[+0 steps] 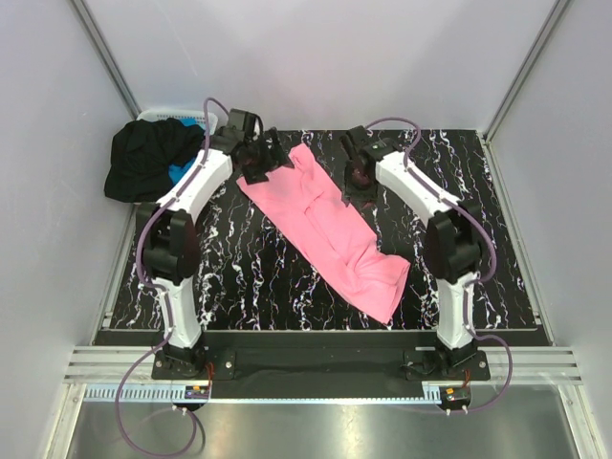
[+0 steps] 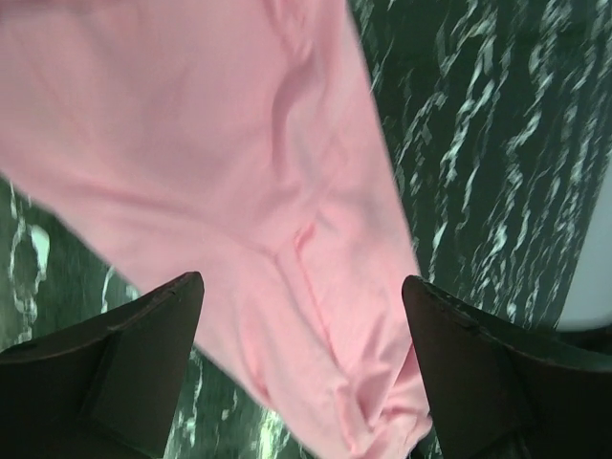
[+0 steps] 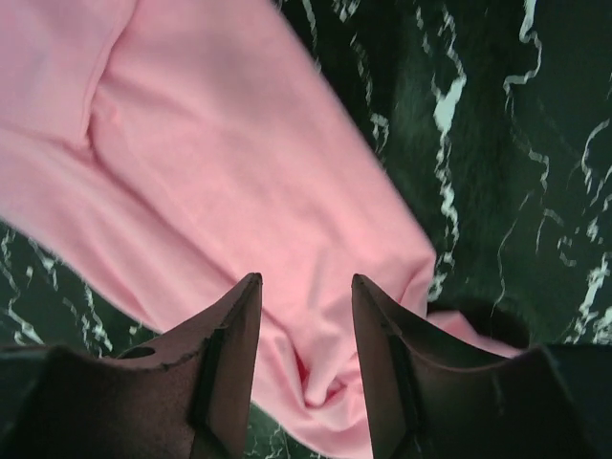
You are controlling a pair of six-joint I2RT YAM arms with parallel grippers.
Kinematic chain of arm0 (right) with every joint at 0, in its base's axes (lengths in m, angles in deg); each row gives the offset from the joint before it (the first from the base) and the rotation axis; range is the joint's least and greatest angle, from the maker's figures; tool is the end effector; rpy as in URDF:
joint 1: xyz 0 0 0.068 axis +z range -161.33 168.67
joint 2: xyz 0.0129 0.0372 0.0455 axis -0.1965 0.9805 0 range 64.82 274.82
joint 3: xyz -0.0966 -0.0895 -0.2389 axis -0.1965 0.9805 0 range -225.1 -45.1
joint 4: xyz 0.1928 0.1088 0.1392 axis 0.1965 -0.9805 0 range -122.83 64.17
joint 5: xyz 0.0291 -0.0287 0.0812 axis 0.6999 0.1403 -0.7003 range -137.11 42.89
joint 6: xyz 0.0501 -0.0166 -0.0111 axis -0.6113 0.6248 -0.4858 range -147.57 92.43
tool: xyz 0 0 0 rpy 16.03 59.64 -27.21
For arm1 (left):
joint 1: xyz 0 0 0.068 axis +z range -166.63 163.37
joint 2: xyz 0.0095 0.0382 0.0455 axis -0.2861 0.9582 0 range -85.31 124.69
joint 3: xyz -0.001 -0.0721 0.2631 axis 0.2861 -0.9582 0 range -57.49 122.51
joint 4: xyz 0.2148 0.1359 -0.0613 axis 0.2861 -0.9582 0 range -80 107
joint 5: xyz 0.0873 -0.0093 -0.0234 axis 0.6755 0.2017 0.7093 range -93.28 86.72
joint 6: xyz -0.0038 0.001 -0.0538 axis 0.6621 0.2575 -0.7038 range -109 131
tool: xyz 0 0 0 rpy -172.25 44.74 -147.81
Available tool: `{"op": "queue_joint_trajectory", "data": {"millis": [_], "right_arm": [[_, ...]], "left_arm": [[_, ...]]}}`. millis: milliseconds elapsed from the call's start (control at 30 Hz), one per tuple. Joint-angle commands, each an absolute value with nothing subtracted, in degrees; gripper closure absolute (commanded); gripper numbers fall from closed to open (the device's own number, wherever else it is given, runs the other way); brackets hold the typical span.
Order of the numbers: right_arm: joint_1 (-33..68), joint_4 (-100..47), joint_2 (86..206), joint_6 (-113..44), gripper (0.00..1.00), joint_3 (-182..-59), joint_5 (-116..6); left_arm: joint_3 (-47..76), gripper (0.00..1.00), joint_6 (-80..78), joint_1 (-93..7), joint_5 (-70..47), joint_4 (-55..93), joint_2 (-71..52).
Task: Fold and stack the t-shirts
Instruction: Fold the tshirt
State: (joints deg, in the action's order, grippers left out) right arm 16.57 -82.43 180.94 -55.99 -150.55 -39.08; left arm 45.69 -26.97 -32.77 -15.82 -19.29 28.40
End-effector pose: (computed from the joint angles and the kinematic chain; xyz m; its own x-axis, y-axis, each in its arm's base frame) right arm 0.3826 0.1970 0.2634 -0.9147 0.0490 -0.4011 0.0224 0.9973 0.0705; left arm 0.4324 -0.1333 0.2901 -0.8070 -0.3917 -0.4419 -0.1046 0.8313 -0.5458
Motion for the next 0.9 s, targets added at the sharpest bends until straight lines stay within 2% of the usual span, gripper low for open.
{"op": "queue_joint_trajectory", "data": {"millis": [0, 200, 267, 500, 700, 867], "right_arm": [[11.17, -83.57, 186.89, -51.93, 0.5, -161.42, -42.97], [10.64, -89.36, 200.69, -44.8, 0.52, -181.82, -49.92], [10.82, -93.05, 203.34, -44.7, 0.53, -184.23, -49.84], [13.89, -88.85, 195.44, -46.02, 0.52, -168.36, -51.77], [15.91, -85.51, 191.57, -46.81, 0.46, -154.39, -50.19], [16.09, -82.87, 190.24, -47.34, 0.46, -147.94, -49.93]], "left_arm": [[38.61, 0.1, -28.72, -35.43, -15.5, -24.31, 24.65], [35.23, 0.11, -30.56, -41.06, -14.27, -25.09, 27.01], [36.28, 0.12, -30.66, -41.85, -13.83, -25.36, 28.94], [46.37, 0.13, -28.9, -42.2, -8.22, -30.8, 37.02], [55.34, 0.12, -27.67, -42.12, -3.46, -36.43, 42.12], [60.54, 0.12, -27.67, -42.11, -0.56, -40.73, 47.83]]}}
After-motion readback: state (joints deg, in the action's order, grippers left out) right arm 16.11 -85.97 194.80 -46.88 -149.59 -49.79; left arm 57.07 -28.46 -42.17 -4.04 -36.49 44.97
